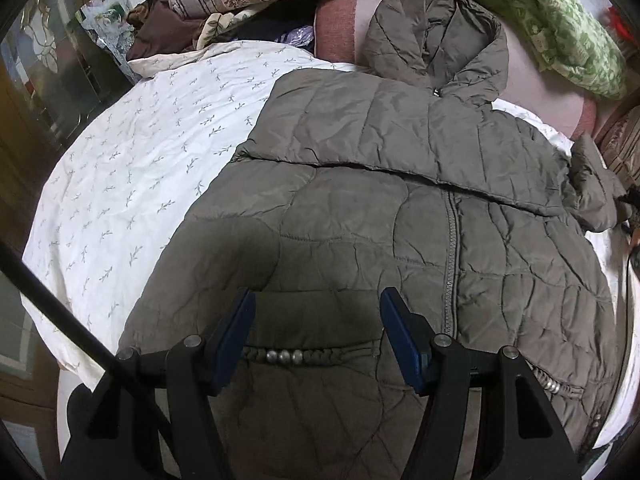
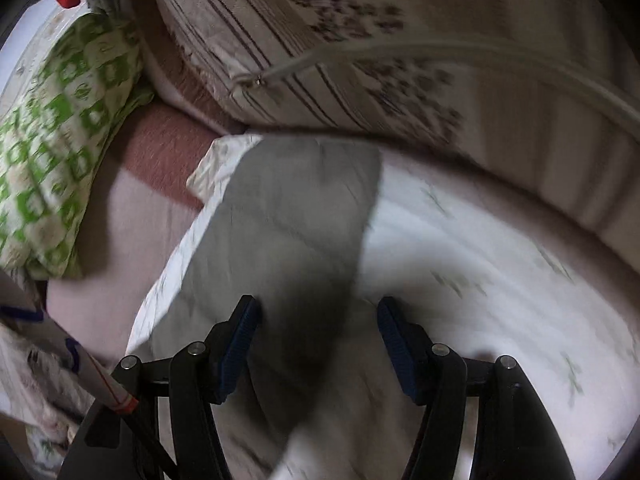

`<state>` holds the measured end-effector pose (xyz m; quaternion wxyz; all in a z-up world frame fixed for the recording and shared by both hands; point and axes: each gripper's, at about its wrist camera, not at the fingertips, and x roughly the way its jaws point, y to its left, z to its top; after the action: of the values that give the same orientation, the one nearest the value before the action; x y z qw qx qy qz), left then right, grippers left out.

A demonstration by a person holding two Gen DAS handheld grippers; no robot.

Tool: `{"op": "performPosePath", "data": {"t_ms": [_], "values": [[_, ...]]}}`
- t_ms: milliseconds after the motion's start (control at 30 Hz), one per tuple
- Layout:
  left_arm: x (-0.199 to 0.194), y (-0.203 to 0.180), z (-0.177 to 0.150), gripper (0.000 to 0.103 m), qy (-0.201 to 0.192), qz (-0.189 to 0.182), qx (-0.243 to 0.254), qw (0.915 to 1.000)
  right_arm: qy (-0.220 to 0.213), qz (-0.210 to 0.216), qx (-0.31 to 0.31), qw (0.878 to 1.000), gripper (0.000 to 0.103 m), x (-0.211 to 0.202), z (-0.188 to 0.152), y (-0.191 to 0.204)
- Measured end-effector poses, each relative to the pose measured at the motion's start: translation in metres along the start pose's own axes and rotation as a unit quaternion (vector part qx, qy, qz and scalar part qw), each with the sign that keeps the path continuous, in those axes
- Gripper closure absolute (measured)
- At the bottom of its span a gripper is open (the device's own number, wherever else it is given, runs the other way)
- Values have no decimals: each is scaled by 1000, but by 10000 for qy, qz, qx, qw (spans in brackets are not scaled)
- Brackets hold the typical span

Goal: Fold large clothes

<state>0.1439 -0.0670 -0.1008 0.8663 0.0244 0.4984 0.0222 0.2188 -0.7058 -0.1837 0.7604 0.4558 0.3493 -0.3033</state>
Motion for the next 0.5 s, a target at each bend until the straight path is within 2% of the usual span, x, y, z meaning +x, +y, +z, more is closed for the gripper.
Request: {"op": "performPosePath", "data": {"t_ms": [33,67,133,267,333,500], "values": [[1,0,0,39,18,12,11,10000,65,-91,-175,9998,74,4,0,8],[1,-1,0,39,29,15,26,10000,169,-130,-318,9993,85,5,1,15],[-1,0,-1,39,13,-3,68,10000,78,-169,-467,9987,90,-5,2,23],[-16,2,-4,39,-294,6,150,9995,-177,-511,-952,9940,93,-42,2,37],[-26,5,-6,39,-458,-29,192,9988,-426,-622,-1152,9905,93,-74,1,43],[-45,15,-12,39,-691,-161,291,9971,-912,-552,-1588,9815,93,-155,-5,70]]}}
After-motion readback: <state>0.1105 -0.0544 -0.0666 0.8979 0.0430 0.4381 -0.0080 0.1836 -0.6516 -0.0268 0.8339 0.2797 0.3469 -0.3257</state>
